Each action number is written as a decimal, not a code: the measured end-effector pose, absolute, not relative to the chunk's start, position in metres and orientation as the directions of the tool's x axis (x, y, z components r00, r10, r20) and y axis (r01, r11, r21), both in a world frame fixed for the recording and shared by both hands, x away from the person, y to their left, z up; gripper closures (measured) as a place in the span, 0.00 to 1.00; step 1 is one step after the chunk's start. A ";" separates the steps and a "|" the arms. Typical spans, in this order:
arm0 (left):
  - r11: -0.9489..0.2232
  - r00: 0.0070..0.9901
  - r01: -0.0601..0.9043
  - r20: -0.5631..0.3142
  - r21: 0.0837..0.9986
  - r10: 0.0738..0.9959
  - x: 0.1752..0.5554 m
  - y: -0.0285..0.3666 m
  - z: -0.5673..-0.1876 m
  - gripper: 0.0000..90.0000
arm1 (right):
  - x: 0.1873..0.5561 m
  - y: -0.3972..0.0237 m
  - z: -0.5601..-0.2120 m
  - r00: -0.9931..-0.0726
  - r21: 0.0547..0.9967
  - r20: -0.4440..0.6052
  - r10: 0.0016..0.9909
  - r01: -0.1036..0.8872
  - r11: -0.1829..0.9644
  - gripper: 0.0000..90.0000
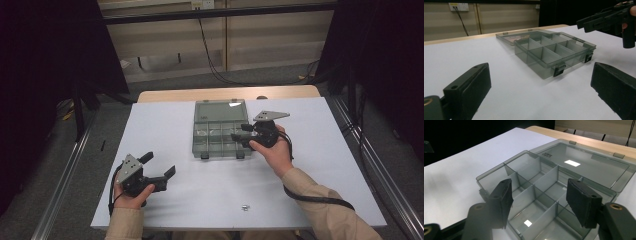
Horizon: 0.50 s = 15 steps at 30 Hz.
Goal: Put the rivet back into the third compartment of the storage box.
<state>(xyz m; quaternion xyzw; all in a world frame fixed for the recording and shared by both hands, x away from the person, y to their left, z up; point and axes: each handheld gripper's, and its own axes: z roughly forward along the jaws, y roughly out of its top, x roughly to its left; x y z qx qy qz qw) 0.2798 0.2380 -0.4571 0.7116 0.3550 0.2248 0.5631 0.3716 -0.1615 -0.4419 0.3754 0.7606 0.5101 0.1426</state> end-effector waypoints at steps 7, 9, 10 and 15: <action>-0.113 0.644 0.252 -0.080 0.961 0.761 0.280 0.239 -0.457 0.03 | 0.362 -0.164 -0.442 -0.697 0.888 0.176 0.695 0.417 0.193 0.31; -0.112 0.645 0.252 -0.080 0.961 0.760 0.280 0.238 -0.457 0.03 | 0.359 -0.165 -0.442 -0.701 0.893 0.175 0.691 0.409 0.189 0.29; -0.113 0.645 0.252 -0.080 0.961 0.760 0.280 0.238 -0.457 0.03 | 0.358 -0.166 -0.442 -0.703 0.894 0.171 0.691 0.405 0.191 0.28; -0.116 0.643 0.251 -0.076 0.961 0.762 0.280 0.239 -0.457 0.03 | 0.351 -0.169 -0.442 -0.708 0.894 0.176 0.684 0.405 0.190 0.23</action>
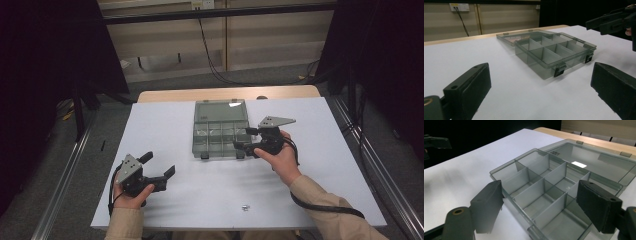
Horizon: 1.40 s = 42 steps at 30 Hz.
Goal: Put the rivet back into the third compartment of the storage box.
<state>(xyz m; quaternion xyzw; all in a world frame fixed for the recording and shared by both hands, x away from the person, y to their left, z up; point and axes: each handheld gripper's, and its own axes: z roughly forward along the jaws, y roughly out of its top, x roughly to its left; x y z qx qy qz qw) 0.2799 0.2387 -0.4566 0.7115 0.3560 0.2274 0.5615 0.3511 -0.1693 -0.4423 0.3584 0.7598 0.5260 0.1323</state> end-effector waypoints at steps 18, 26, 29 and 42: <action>-0.122 0.641 0.249 -0.069 0.961 0.764 0.280 0.240 -0.456 0.03 | 0.323 -0.180 -0.447 -0.732 0.895 0.177 0.658 0.397 0.201 0.12; -0.117 0.639 0.249 -0.072 0.961 0.766 0.279 0.239 -0.456 0.03 | 0.309 -0.180 -0.453 -0.745 0.896 0.191 0.639 0.398 0.196 0.11; -0.126 0.640 0.248 -0.064 0.961 0.766 0.279 0.240 -0.456 0.03 | 0.304 -0.179 -0.453 -0.748 0.896 0.183 0.638 0.394 0.205 0.11; -0.113 0.638 0.247 -0.074 0.962 0.766 0.278 0.239 -0.454 0.03 | 0.285 -0.182 -0.456 -0.772 0.893 0.178 0.610 0.387 0.230 0.10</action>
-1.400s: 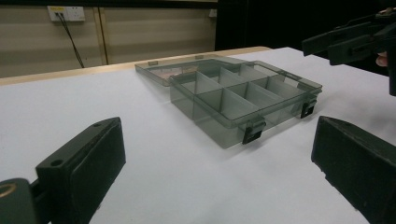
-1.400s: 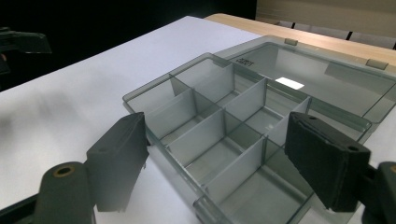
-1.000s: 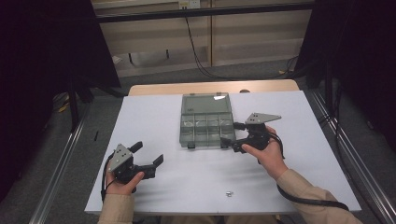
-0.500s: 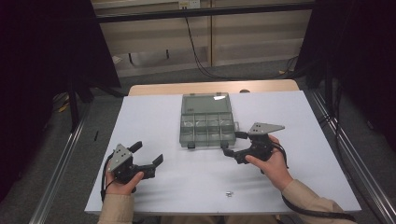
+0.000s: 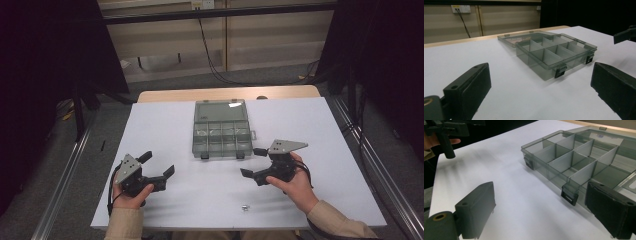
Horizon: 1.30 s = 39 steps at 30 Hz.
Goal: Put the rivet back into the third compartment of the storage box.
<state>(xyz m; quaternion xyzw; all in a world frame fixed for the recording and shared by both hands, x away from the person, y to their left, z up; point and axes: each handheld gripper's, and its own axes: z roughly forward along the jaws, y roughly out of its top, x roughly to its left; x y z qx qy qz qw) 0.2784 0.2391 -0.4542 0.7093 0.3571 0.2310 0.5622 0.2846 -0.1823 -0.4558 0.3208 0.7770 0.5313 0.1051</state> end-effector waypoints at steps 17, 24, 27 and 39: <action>-0.116 0.637 0.245 -0.070 0.963 0.768 0.278 0.239 -0.454 0.03 | 0.264 -0.188 -0.462 -0.809 0.883 0.148 0.569 0.367 0.292 0.10; -0.124 0.639 0.243 -0.063 0.962 0.766 0.278 0.239 -0.454 0.03 | 0.258 -0.189 -0.464 -0.813 0.879 0.141 0.565 0.366 0.307 0.10; -0.121 0.641 0.242 -0.065 0.963 0.765 0.279 0.238 -0.454 0.03 | 0.256 -0.189 -0.465 -0.813 0.874 0.144 0.564 0.371 0.313 0.11; -0.119 0.640 0.238 -0.064 0.964 0.766 0.279 0.240 -0.454 0.03 | 0.250 -0.187 -0.468 -0.846 0.867 0.118 0.520 0.343 0.361 0.18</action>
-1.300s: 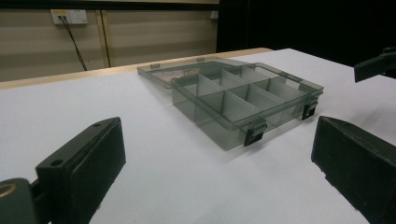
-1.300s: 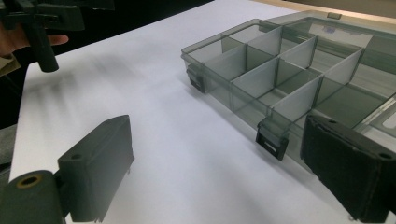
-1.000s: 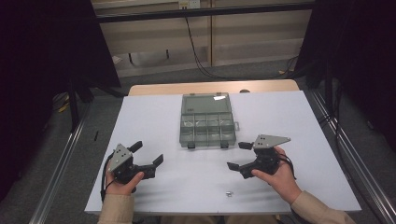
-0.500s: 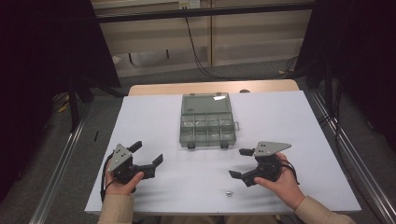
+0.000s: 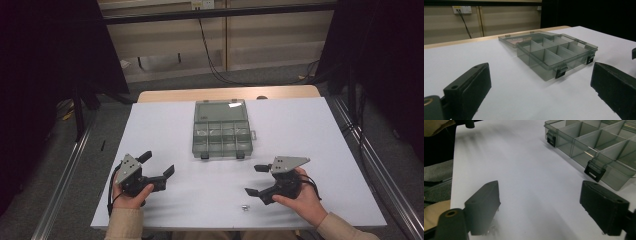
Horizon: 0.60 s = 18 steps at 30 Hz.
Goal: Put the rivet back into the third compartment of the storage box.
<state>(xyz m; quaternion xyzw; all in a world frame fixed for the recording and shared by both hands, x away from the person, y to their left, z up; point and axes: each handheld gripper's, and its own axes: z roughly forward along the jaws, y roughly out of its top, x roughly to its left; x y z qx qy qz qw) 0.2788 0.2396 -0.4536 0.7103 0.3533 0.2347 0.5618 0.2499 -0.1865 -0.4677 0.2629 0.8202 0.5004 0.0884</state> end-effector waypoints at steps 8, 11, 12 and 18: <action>-0.119 0.639 0.237 -0.062 0.964 0.766 0.279 0.240 -0.453 0.03 | 0.246 -0.183 -0.470 -0.868 0.856 0.128 0.480 0.341 0.389 0.31; -0.119 0.639 0.237 -0.062 0.964 0.766 0.279 0.239 -0.453 0.03 | 0.244 -0.181 -0.472 -0.878 0.848 0.131 0.461 0.340 0.407 0.37; -0.118 0.639 0.236 -0.063 0.965 0.767 0.279 0.239 -0.453 0.03 | 0.242 -0.180 -0.472 -0.879 0.843 0.142 0.455 0.348 0.410 0.39; -0.116 0.636 0.239 -0.066 0.964 0.769 0.279 0.238 -0.453 0.03 | 0.239 -0.178 -0.472 -0.903 0.833 0.146 0.404 0.332 0.443 0.57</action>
